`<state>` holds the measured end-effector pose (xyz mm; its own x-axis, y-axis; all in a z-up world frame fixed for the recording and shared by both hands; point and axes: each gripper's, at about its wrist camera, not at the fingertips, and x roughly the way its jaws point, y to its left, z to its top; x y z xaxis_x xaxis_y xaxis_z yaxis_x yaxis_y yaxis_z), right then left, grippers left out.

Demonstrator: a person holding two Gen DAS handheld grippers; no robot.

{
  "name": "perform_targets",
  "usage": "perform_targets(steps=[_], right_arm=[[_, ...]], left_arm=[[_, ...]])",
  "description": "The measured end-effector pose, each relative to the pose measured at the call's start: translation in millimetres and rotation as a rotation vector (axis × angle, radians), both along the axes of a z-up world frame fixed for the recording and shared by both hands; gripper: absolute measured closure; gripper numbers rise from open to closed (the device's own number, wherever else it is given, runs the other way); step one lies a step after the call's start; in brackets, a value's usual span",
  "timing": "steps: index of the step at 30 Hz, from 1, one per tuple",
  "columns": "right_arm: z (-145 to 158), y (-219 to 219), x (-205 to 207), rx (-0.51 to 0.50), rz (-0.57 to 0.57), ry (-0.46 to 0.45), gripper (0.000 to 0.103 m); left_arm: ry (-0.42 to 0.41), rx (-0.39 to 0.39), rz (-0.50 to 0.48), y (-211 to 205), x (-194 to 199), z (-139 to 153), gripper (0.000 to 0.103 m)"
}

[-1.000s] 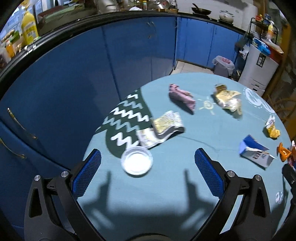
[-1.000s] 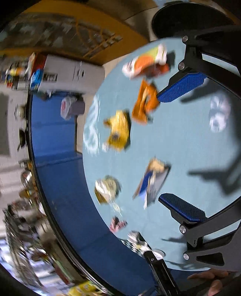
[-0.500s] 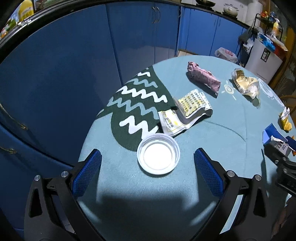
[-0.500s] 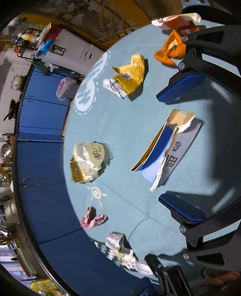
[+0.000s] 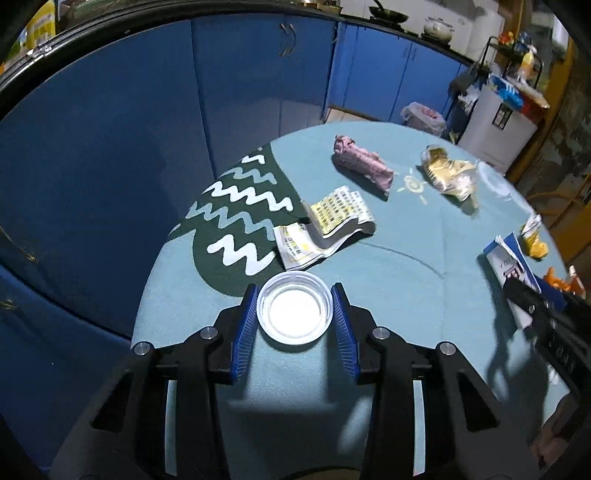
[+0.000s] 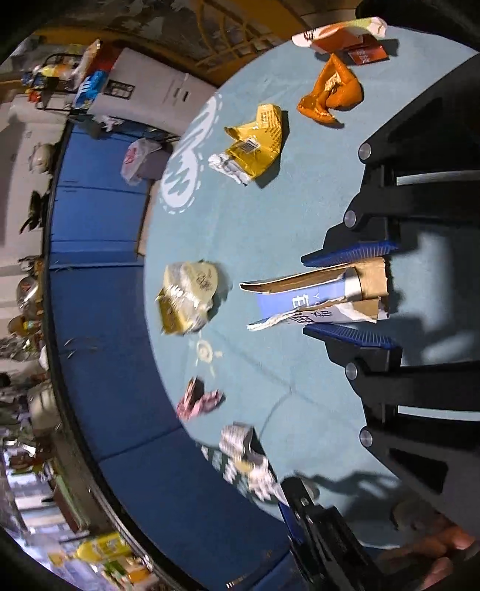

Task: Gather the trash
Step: 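Grasp the white-blue paper box with the right tool while the left tool grasps the clear cup, then carry the paper box with the right tool while the left tool carries the cup to the bin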

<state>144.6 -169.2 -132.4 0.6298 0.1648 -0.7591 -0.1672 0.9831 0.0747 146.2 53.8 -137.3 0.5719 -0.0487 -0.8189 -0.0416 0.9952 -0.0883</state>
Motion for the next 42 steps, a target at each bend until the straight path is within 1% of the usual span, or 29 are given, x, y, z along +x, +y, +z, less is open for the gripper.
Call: perform_targets(steps=[3,6,10,14,20,30,35,42], right_arm=[[11,5,-10,-0.002,0.027,-0.034,0.072],[23,6,-22,0.005,0.031,-0.068,0.072],[33,-4,-29,0.024,0.008,-0.085,0.072],[39,-25,-38,0.036,-0.041,-0.097,0.072],[43,-68,-57,0.052,-0.133,-0.104,0.072],[47,-142,-96,0.072,-0.283,-0.123,0.072],[48,-175,-113,0.08,-0.346,-0.136,0.072],[47,-216,-130,0.091,-0.423,-0.151,0.072]], left_arm=[[-0.031,-0.032,0.001,3,-5,11,0.062],[-0.051,-0.046,-0.01,3,-9,20,0.062],[-0.08,-0.056,-0.034,-5,-14,32,0.062],[-0.097,-0.038,-0.068,-27,-14,38,0.062],[-0.119,-0.018,-0.159,-79,-13,46,0.062],[-0.136,0.011,-0.322,-185,-17,52,0.062],[-0.146,0.02,-0.388,-231,-25,55,0.062],[-0.149,0.029,-0.463,-286,-34,58,0.062]])
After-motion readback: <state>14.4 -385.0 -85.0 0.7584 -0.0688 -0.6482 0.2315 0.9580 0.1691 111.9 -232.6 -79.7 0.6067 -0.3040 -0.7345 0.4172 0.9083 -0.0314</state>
